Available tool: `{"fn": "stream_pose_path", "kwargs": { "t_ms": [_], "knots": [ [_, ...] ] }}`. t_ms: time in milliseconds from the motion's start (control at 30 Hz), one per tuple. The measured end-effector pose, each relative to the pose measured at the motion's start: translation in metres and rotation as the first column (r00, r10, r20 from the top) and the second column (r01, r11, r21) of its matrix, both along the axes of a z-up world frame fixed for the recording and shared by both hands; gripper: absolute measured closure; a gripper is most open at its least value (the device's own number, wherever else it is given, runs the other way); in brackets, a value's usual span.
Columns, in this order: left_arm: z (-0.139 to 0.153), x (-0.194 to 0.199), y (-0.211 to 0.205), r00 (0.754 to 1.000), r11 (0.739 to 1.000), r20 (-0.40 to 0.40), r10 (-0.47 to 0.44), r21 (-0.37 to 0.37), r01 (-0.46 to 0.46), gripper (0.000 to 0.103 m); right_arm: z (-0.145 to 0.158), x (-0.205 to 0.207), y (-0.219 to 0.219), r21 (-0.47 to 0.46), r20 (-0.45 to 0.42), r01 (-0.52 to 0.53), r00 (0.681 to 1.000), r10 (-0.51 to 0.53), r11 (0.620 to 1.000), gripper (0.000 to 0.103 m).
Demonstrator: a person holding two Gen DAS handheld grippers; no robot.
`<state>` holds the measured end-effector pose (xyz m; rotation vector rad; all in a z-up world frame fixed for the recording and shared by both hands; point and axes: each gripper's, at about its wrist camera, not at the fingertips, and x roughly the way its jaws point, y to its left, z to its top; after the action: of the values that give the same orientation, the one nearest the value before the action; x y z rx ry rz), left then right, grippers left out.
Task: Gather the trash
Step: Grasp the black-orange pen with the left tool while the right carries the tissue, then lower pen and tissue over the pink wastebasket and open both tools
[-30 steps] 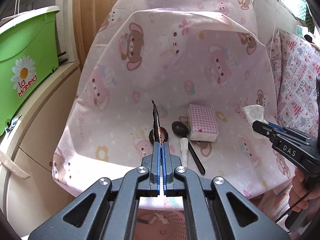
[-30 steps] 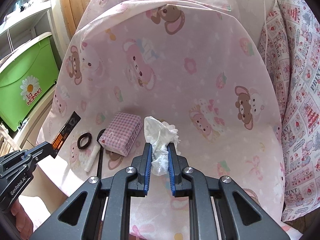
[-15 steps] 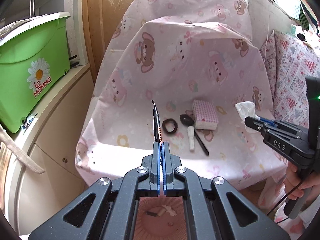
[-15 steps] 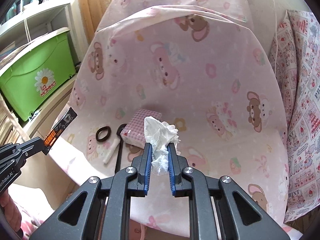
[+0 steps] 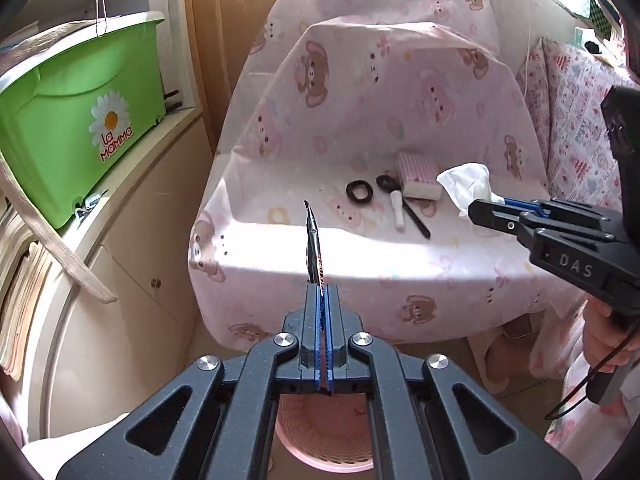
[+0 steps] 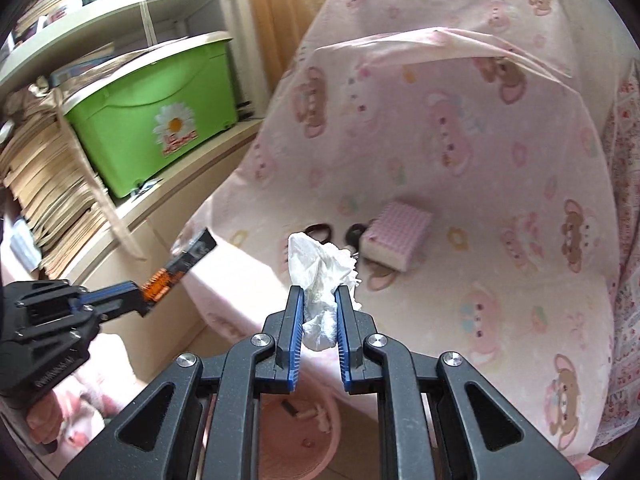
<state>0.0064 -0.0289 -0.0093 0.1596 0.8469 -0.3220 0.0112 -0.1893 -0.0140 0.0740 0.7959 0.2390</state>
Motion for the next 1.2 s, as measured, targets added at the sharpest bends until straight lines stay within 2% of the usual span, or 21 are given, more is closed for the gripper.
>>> {"fn": "stream_pose_path", "kwargs": {
  "t_ms": [67,200,300,433,567,733,833,933,1033,1133,1200],
  "knots": [
    [-0.004,0.0,0.003,1.0,1.0,-0.006,0.014,0.007,-0.014,0.102,-0.003,-0.004,0.009,0.008,-0.012,-0.035,0.999,0.035,0.999,0.087],
    [-0.007,0.006,0.009,0.998,0.999,-0.058,0.019,-0.029,-0.021,0.102,-0.01,-0.01,0.023,0.035,-0.05,-0.119,0.991,0.121,0.992,0.087],
    [-0.015,0.013,0.013,0.991,0.998,-0.132,0.023,-0.055,-0.03,0.102,-0.015,-0.014,0.032,0.023,-0.063,-0.163,0.984,0.164,0.986,0.087],
    [-0.032,0.021,0.015,0.969,0.995,-0.249,0.013,-0.091,-0.037,0.102,-0.024,-0.018,0.043,0.009,-0.092,-0.213,0.973,0.213,0.977,0.087],
    [-0.045,0.022,0.01,0.959,0.999,-0.283,0.018,-0.033,-0.029,0.102,-0.031,-0.018,0.05,0.009,-0.12,-0.244,0.963,0.243,0.97,0.087],
    [-0.063,0.026,0.008,0.933,0.999,-0.359,0.017,-0.019,-0.025,0.102,-0.044,-0.013,0.054,0.027,-0.176,-0.266,0.948,0.267,0.963,0.087],
    [-0.08,0.029,0.009,0.906,0.999,-0.422,0.022,-0.011,-0.03,0.102,-0.06,-0.007,0.052,0.065,-0.238,-0.254,0.935,0.262,0.965,0.087],
    [-0.096,0.034,0.01,0.869,0.999,-0.495,0.015,-0.027,-0.033,0.102,-0.074,-0.001,0.053,0.096,-0.293,-0.244,0.92,0.262,0.965,0.087],
    [-0.11,0.035,0.011,0.843,0.998,-0.538,0.021,-0.04,-0.051,0.102,-0.088,0.001,0.056,0.094,-0.334,-0.236,0.908,0.254,0.967,0.087],
    [-0.13,0.035,0.007,0.792,0.998,-0.61,0.006,-0.045,-0.041,0.102,-0.103,0.001,0.064,0.041,-0.373,-0.252,0.894,0.249,0.967,0.087],
    [-0.149,0.034,0.006,0.743,0.998,-0.669,0.014,-0.033,-0.048,0.103,-0.113,-0.002,0.072,0.002,-0.396,-0.274,0.883,0.252,0.962,0.087]
  ]
}}
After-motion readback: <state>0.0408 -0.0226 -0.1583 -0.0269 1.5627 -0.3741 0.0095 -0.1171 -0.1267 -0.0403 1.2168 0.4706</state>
